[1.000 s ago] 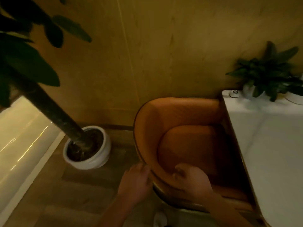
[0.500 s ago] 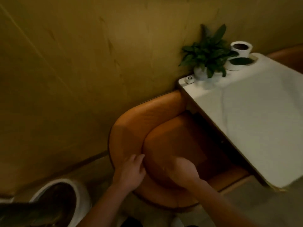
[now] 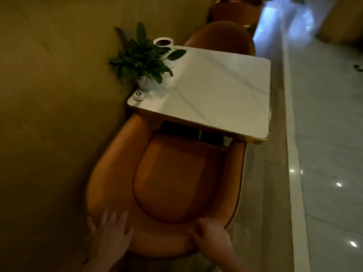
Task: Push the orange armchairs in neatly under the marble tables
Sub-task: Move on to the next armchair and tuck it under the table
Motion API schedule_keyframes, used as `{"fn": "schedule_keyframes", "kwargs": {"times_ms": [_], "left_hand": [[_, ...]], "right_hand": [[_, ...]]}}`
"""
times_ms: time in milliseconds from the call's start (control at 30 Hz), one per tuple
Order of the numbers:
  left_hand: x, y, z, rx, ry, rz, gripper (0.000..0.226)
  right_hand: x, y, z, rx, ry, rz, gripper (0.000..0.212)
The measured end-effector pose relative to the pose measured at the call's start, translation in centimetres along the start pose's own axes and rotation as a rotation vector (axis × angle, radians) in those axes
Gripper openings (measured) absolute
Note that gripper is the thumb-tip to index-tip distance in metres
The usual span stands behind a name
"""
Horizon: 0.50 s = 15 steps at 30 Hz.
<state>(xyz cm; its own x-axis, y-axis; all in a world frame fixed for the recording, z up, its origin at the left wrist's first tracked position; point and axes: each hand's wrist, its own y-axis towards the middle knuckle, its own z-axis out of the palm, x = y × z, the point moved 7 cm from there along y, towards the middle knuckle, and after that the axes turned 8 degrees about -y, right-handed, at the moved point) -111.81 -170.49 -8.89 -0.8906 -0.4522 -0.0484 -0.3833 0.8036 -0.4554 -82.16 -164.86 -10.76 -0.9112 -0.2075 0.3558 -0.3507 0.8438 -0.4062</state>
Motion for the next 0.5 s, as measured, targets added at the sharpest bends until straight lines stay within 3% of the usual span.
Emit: {"fn": "schedule_keyframes", "kwargs": {"times_ms": [267,500], "left_hand": [[-0.8,2.2,0.9,-0.031,-0.287,-0.042,0.054],[-2.8,3.1,0.1,0.054,-0.502,-0.051,0.041]], "right_hand": [[0.9,0.9,3.0,-0.116,0.031,0.129,0.039],[2.0,1.1,2.7,-0.167,-0.026,0.182,0.042]]}}
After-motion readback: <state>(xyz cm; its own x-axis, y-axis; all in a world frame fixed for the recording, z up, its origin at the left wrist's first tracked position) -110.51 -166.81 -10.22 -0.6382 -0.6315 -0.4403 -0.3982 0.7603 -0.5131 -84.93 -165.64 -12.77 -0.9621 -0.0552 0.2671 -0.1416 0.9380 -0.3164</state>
